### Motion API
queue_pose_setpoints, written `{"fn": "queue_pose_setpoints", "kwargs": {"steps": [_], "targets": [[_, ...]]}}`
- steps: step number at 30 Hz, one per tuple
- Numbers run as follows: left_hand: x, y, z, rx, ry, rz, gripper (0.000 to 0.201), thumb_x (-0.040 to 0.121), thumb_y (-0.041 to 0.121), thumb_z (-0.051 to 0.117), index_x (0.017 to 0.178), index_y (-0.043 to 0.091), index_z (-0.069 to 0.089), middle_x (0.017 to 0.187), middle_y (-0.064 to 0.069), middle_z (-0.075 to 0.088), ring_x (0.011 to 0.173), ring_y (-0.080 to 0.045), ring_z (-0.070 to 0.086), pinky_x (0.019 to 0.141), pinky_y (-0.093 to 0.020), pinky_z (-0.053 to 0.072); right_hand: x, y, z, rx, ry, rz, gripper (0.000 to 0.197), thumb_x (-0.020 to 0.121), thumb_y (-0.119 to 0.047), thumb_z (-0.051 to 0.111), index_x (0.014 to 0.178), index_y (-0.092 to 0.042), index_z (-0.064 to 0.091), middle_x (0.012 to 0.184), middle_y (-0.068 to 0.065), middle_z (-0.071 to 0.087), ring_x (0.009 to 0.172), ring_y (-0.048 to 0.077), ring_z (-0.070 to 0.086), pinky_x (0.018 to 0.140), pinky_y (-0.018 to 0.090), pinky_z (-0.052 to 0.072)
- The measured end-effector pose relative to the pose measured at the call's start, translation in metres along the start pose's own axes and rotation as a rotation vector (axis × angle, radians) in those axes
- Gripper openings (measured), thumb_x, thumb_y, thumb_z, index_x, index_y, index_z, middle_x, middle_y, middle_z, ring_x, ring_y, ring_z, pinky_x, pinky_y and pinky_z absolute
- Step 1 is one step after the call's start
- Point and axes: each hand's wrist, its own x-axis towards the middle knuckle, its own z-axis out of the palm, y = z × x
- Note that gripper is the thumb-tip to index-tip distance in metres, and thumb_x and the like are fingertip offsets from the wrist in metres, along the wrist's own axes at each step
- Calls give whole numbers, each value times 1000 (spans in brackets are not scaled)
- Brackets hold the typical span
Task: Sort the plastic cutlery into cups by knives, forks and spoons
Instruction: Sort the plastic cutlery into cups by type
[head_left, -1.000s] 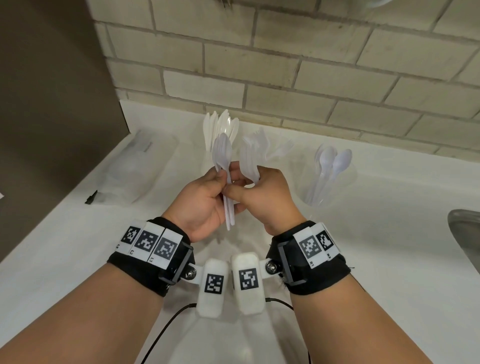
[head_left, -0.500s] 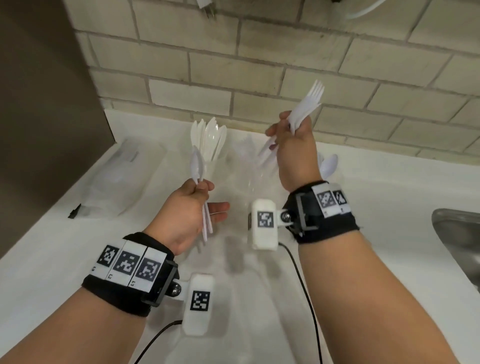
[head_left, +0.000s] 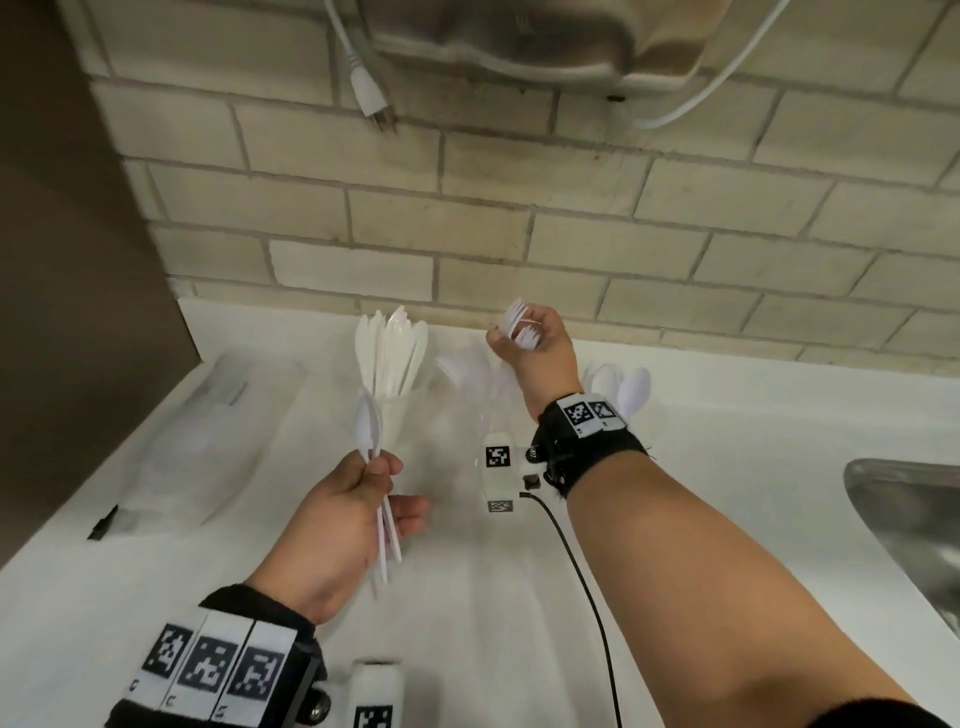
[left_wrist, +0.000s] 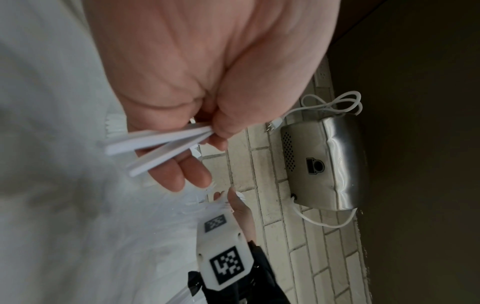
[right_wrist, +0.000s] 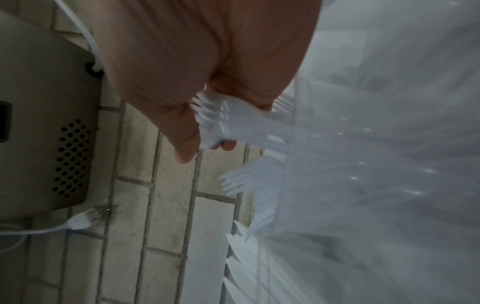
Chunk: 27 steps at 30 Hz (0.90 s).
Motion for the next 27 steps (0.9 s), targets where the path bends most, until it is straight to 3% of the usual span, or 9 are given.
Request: {"fn": "queue_pose_setpoints", "kwargs": {"steps": [3, 8, 11, 13, 15, 17, 20, 24, 27], "targets": [[1, -2, 2, 24, -10, -8, 20, 101, 12, 38, 91, 7, 55, 72, -1, 55, 70, -25, 67, 71, -34, 56, 3, -6, 1, -4, 6, -43, 52, 76, -10, 77, 113, -31, 48, 95, 1, 63, 89, 15, 62, 91, 30, 51], [0, -4, 6, 63, -36, -9, 22, 102, 13, 37, 88, 8, 55, 79, -5, 50, 63, -20, 66, 67, -32, 56, 1, -8, 2, -147, 17, -31, 31, 94, -10, 54, 124, -13, 55, 115, 1, 62, 107, 13, 58, 96, 24, 43], [-2, -3, 6, 118, -63, -22, 25, 102, 18, 37, 89, 11, 57, 77, -4, 55, 61, -16, 64, 67, -33, 51, -9, -16, 0, -258, 77, -109, 28, 95, -11, 52, 121, -19, 59, 127, -1, 59, 117, 13, 53, 97, 23, 40], [-3, -2, 5, 162, -85, -16, 28, 102, 21, 36, 95, 12, 62, 72, -2, 54, 58, -15, 56, 66, -34, 44, -31, -31, 2, -254, 79, -191, 20, 93, -14, 55, 109, -25, 62, 119, 1, 62, 99, 11, 57, 87, 23, 43], [-4, -2, 7, 193, -116, 7, 30, 103, 22, 36, 104, 14, 65, 69, 1, 51, 58, -13, 46, 61, -30, 39, -62, -45, 3, -221, -42, -220, 12, 91, -21, 60, 96, -32, 63, 104, -4, 64, 76, 12, 57, 76, 30, 49], [-5, -1, 12, 217, -144, 20, 29, 103, 21, 37, 108, 14, 65, 69, 2, 50, 58, -11, 41, 58, -27, 36, -93, -58, -1, -285, -255, -171, 19, 88, -34, 65, 106, -37, 59, 105, -9, 62, 67, 14, 57, 73, 35, 53], [-6, -2, 20, 351, -221, 60, 31, 102, 22, 39, 96, 5, 63, 68, 1, 52, 58, -13, 42, 59, -30, 37, -124, -66, -10, -332, -485, -27, 42, 88, -36, 64, 126, -39, 47, 113, -3, 59, 57, 4, 59, 62, 23, 53], [-13, -7, 33, 469, -313, 81, 35, 102, 24, 38, 75, 11, 57, 63, 3, 54, 53, -12, 43, 55, -27, 38, -139, -65, -22, -448, -460, -37, 13, 92, -27, 60, 104, -25, 54, 81, 1, 63, 51, 8, 55, 57, 22, 47], [-20, -8, 40, 518, -359, 99, 31, 99, 33, 41, 90, 15, 64, 66, 7, 60, 58, -11, 52, 57, -24, 44, -139, -65, -33, -484, -417, -63, 7, 93, -26, 58, 94, -25, 51, 73, -1, 62, 50, 10, 53, 57, 26, 46]]}}
